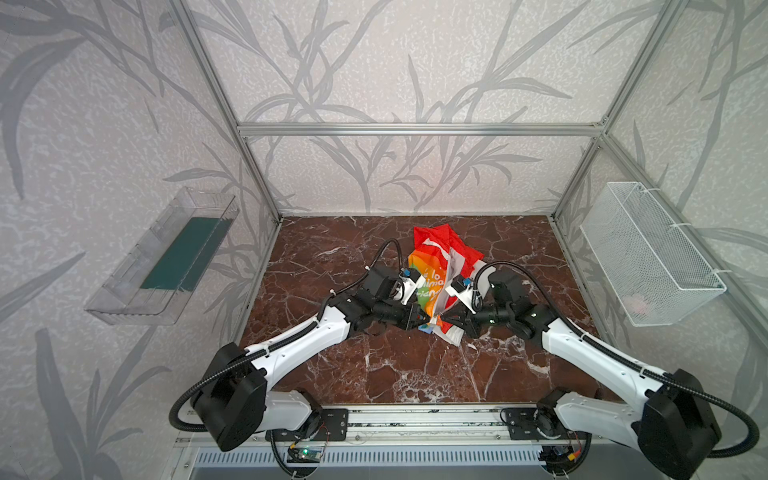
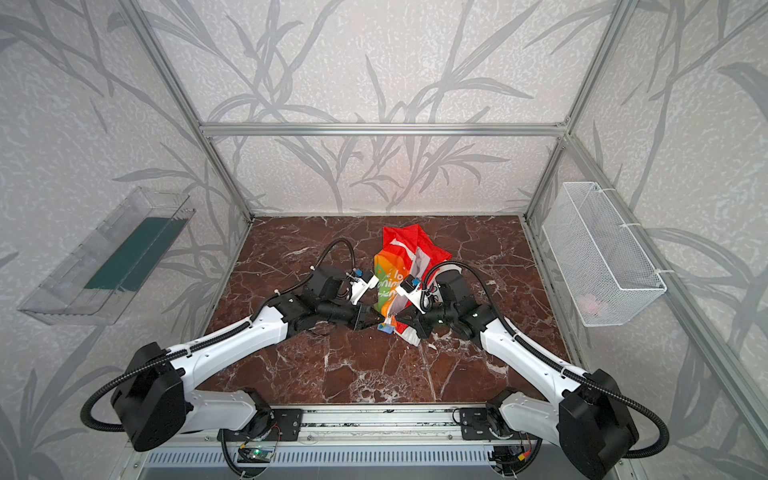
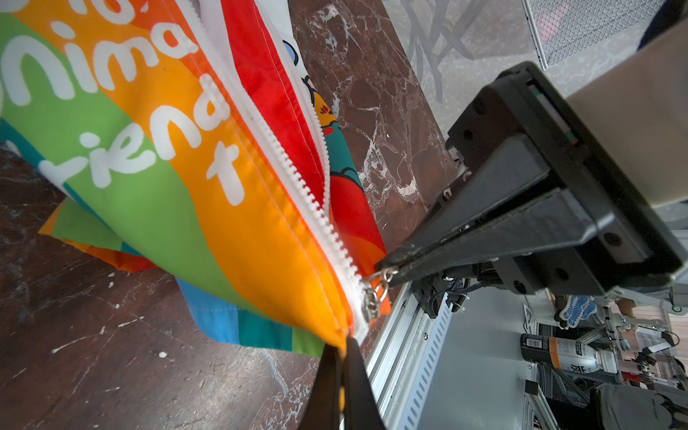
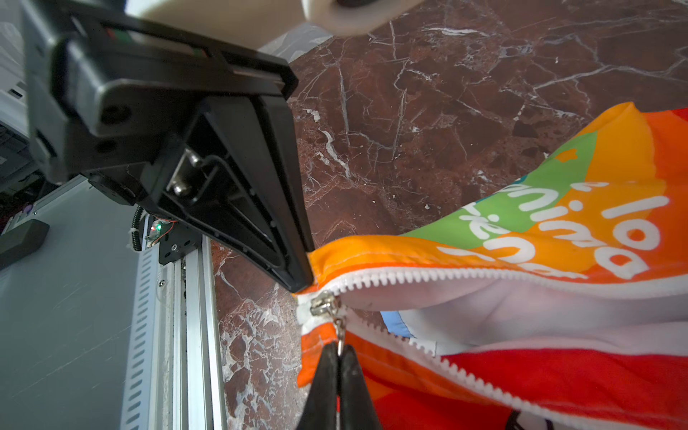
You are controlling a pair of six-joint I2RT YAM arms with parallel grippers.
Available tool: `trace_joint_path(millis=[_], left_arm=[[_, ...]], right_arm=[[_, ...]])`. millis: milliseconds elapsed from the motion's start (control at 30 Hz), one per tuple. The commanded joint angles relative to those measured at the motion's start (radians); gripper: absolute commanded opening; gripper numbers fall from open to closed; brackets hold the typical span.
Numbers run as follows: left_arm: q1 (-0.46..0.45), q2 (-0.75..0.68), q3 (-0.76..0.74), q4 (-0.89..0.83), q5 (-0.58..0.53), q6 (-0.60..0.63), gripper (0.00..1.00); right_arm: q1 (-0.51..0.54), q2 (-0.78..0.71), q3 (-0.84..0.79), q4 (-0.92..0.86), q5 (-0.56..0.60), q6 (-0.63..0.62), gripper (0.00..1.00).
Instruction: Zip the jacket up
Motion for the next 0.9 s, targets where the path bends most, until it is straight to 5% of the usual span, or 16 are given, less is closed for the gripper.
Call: trace_joint_path(millis=[0,500,867], left_arm=[[-0.002,-0.010,-0.015,-0.042,-0.003,-0.001,0.00],[-0.003,-0.018,-0.020,-0.042,-0.005,-0.006,0.00],[-0.003,-0.027,-0.026,-0.046,-0.012,-0.007,0.00]], right_arm=[[0.016,0.002,0.009,0.055,-0.063,-0.016,0.09],[0.022,0.015,0.021,0.013,-0.008,-0.058,0.25],[0.033,0.053,0.031,0.049,0.002,-0.047,0.24]])
